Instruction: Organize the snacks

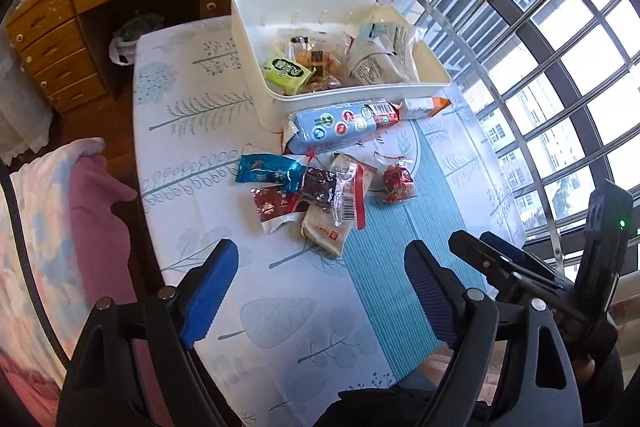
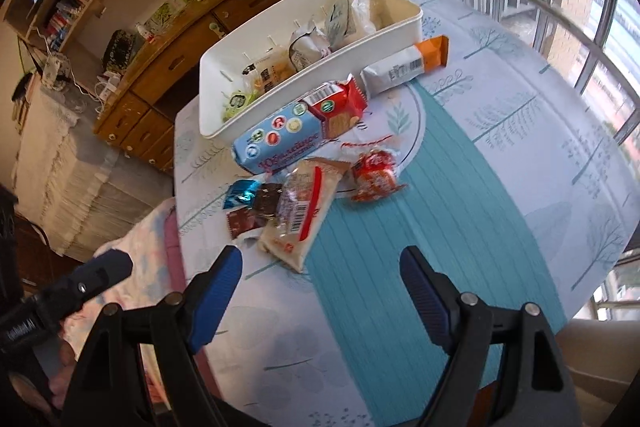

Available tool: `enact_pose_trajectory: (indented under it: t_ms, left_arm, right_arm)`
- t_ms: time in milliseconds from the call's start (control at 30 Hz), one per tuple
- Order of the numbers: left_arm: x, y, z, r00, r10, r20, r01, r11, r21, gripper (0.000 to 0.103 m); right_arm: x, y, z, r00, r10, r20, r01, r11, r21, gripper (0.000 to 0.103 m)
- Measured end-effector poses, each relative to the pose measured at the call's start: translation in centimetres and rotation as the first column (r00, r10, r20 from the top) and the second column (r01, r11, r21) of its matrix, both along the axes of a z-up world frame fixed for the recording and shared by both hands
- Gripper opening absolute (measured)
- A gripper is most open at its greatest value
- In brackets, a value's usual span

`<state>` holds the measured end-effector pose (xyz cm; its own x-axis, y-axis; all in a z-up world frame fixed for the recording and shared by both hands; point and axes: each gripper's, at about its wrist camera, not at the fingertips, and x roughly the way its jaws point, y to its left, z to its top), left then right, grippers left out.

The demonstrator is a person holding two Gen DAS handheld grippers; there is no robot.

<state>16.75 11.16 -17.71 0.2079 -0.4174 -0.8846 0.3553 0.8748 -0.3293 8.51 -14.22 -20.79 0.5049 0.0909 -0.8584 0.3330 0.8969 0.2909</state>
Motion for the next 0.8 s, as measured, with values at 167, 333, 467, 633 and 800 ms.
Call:
enact_pose_trajectory:
  t_ms: [167, 333, 467, 633, 800]
  left_arm:
    - [1.7, -2.0, -1.4, 0.999, -0.021, -0.050, 0.021, 1.000, 0.000, 0.085]
    - [3.4, -4.2, -3.7, 0.995, -0.036, -0.089, 0.039, 0.998, 0.038, 0.085]
    - [4.8, -5.5, -6.3, 0.992, -0.029, -0.121, 0.035, 0.998, 0.052, 0.085]
    - [6.1, -7.1, -10.2, 0.987, -0.016, -0.160, 0.029, 0.997, 0.079, 0.085]
    - [6.4, -8.1, -12.7, 0.984, -0.005, -0.180, 0.025, 0.993, 0.113, 0.085]
  right_arm:
    - [0.8, -0.2, -0.4, 0.998, 0.054, 0.017, -0.051, 0.991, -0.126, 0.077]
    - [1.6, -0.7, -1.3, 0.991, 0.129, 0.048, -0.116, 0.971, -0.209, 0.076]
    - [2.6, -0.8, -3.1, 0.980, 0.189, 0.057, -0.167, 0.948, -0.270, 0.073]
    - [4.0, -1.4, -5.8, 0.981, 0.183, 0.070, -0.155, 0.943, -0.295, 0.067]
    - [4.9, -1.7, -8.0, 0.980, 0.192, 0.053, -0.169, 0.942, -0.291, 0.067]
